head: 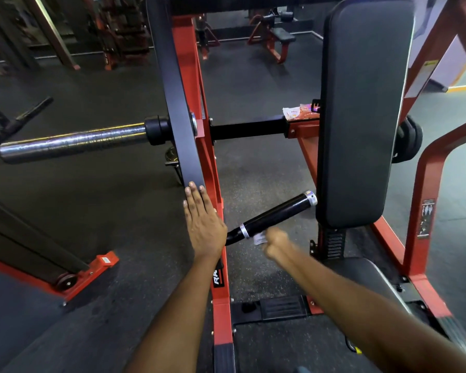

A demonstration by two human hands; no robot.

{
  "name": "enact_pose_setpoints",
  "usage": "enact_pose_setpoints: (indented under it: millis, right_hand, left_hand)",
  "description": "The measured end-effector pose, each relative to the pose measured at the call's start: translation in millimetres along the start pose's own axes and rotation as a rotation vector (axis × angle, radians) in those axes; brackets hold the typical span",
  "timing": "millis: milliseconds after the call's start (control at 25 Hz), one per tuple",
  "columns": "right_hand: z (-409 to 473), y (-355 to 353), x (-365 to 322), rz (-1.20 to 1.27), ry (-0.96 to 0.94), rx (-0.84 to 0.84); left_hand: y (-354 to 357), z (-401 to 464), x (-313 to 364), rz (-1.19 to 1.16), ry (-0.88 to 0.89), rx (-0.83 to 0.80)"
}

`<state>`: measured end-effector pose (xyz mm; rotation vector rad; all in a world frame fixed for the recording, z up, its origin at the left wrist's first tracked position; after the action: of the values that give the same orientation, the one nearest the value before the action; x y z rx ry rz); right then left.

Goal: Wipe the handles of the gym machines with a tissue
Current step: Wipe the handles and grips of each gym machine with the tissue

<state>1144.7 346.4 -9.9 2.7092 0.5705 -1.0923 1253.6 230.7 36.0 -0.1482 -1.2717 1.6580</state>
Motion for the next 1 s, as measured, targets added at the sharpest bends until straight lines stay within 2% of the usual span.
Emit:
enact_pose_setpoints:
  millis: [40, 80, 160, 240, 360, 440, 560, 680, 760, 800, 880, 1000]
  right_hand:
    - [-32, 6, 3, -0.014, -0.036, -0.037]
    - [-41, 9, 8, 0.059, 0.005, -0.098]
    - [-22, -10, 5, 0.271, -0.022, -0.064]
    - [-6, -32, -10, 0.338, 0.016, 0.103]
    - [-11, -22, -6, 0.445, -0.012, -0.097]
    - [-18, 1, 9, 0.406, 0.007, -0.255]
    - [-46, 8, 7, 0.285, 0.026, -0.229]
    - [-66, -20, -15, 0.176, 0.070, -0.202]
    - [-80, -37, -39, -0.031, -0.127, -0.109]
    - [-84, -40, -50, -0.252, -0.319, 0.001]
    - [-87, -32, -57, -0.903, -0.742, 0.134]
    - [-70, 6, -22, -1.838, -1.108, -0.018]
  left_hand:
    - [0, -1, -1, -0.004, 0.001, 0.005]
    - [0, -2, -2, -0.001, 0.003, 0.008]
    - [0, -2, -2, 0.012, 0.006, 0.002]
    - [1, 1, -1, 0.012, 0.004, -0.006]
    - [1, 4, -1, 0.013, 0.005, 0.004]
    - [0, 3, -1, 0.020, 0.011, 0.006]
    - [0, 1, -4, 0.017, 0.009, 0.013]
    - [1, 0, -3, 0.021, 0.006, 0.012]
    - [3, 0, -3, 0.030, 0.006, 0.006]
    - [3, -1, -3, 0.032, 0.001, 0.005]
    - [4, -3, -2, 0.024, -0.006, 0.002]
    - [3, -5, -2, 0.012, 0.002, 0.014]
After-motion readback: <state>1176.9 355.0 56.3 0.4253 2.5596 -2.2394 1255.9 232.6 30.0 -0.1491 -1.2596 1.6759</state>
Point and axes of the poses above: each hand's wrist, its own z-axis towards the middle knuckle, its own y-axis out of the palm, x = y × z, the point moved 1 cm from there along z, towards the middle knuckle, and after that the axes turned 10 degrees about -z, right-handed, at the moved point
